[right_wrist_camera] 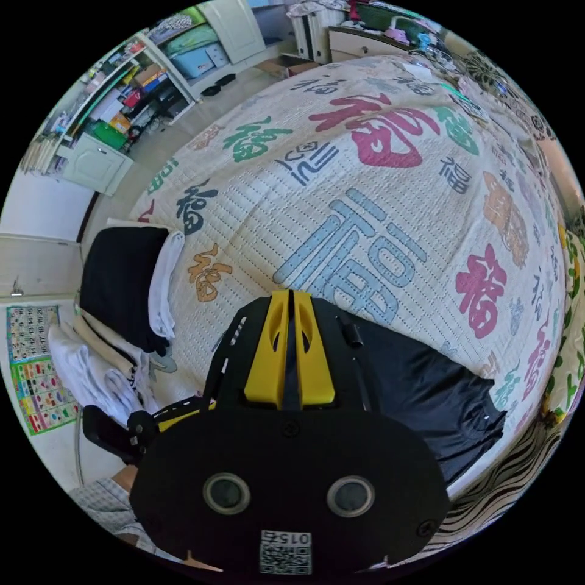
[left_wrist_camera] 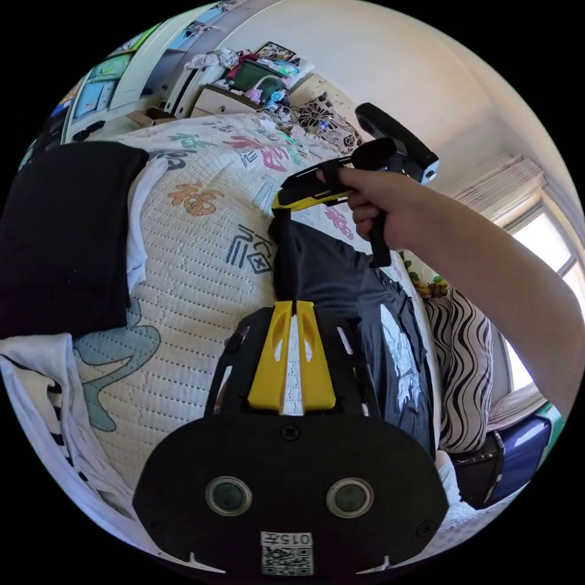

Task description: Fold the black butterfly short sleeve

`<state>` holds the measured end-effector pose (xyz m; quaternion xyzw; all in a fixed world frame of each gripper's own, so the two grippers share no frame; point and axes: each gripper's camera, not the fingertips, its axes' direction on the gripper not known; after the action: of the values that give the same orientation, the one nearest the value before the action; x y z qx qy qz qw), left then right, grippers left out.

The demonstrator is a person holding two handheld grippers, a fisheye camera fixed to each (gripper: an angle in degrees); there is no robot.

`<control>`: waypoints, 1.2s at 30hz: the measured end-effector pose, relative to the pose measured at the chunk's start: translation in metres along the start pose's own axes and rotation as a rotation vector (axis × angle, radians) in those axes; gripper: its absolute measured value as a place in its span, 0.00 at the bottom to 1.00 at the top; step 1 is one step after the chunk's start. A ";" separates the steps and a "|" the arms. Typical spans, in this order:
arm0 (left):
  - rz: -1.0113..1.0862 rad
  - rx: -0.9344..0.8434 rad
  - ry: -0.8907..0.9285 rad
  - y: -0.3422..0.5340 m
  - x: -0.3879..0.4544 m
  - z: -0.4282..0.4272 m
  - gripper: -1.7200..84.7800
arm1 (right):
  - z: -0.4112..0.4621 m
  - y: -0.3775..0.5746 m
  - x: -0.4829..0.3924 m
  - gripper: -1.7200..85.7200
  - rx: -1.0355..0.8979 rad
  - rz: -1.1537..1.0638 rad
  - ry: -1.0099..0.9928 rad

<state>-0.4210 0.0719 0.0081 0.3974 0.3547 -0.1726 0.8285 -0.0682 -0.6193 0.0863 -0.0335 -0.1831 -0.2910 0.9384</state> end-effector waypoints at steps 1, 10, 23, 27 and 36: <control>0.042 0.012 -0.019 0.002 0.011 -0.004 0.01 | -0.012 0.006 0.012 0.02 0.038 0.008 -0.044; 0.527 0.037 -0.100 0.036 0.163 0.001 0.01 | -0.103 0.126 0.147 0.01 0.280 0.113 -0.212; 0.842 -0.250 -0.225 0.124 0.301 0.123 0.03 | -0.073 0.285 0.310 0.02 0.366 0.456 -0.420; 0.728 -0.192 -0.207 0.105 0.303 0.128 0.05 | -0.081 0.299 0.323 0.02 0.384 0.432 -0.420; 0.631 -0.278 -0.121 0.090 0.319 0.193 0.04 | -0.111 0.320 0.348 0.02 0.380 0.432 -0.437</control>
<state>-0.0631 -0.0241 -0.0912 0.3598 0.1847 0.1184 0.9069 0.4121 -0.5587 0.1231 0.0423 -0.4190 -0.0328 0.9064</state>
